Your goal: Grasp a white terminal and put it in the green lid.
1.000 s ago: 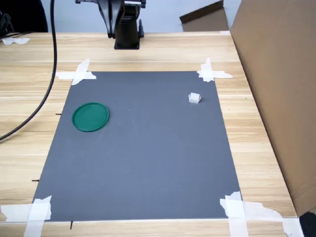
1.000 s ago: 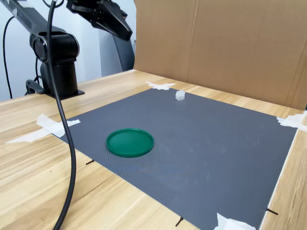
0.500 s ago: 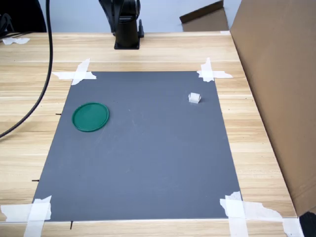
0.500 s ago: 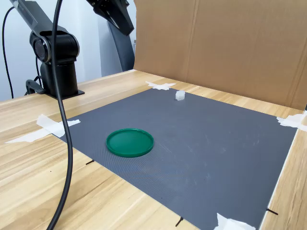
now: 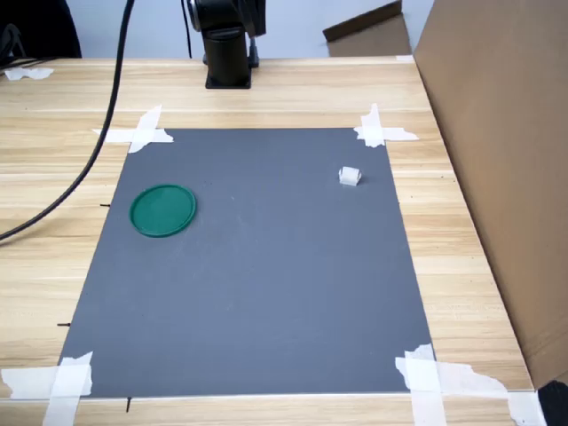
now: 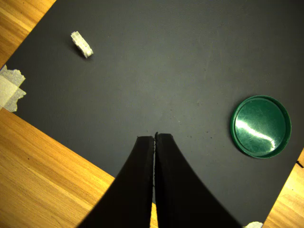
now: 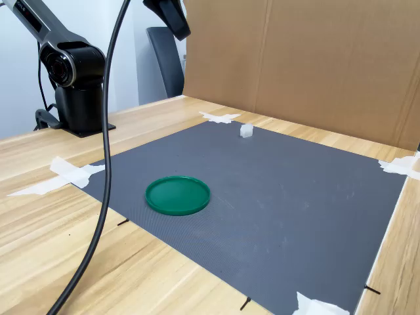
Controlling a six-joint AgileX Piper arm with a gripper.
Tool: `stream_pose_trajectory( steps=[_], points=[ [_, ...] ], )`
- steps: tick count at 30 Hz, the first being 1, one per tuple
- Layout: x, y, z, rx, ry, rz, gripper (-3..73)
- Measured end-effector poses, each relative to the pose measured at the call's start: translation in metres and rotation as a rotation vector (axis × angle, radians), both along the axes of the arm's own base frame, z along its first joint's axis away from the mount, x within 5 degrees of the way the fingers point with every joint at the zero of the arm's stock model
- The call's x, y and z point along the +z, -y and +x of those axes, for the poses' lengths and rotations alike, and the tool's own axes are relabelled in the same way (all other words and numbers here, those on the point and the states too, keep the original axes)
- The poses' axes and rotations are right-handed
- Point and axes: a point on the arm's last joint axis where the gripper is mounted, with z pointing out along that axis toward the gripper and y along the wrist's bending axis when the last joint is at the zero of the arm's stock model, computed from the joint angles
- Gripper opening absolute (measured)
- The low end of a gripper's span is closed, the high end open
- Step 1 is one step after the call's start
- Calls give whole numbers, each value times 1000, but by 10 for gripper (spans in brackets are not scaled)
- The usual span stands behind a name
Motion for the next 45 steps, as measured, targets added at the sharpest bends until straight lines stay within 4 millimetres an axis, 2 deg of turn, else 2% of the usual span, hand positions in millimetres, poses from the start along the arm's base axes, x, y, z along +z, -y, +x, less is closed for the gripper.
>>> stream_pose_trajectory(
  steps=[9,13,16,22,31,37,42,45],
  points=[
    [12,-4,13,46,-3,-47,-28],
    [21,-18,13,137,20,-52,-28],
    [25,-37,10,253,19,-49,-28],
    [21,-46,15,285,10,-50,-28],
    [9,-58,15,418,-45,-185,-28],
    [4,-60,22,406,-56,-215,-27],
    [3,-63,26,337,-65,-165,-26],
    [1,-71,35,336,-131,-179,16]
  ],
)
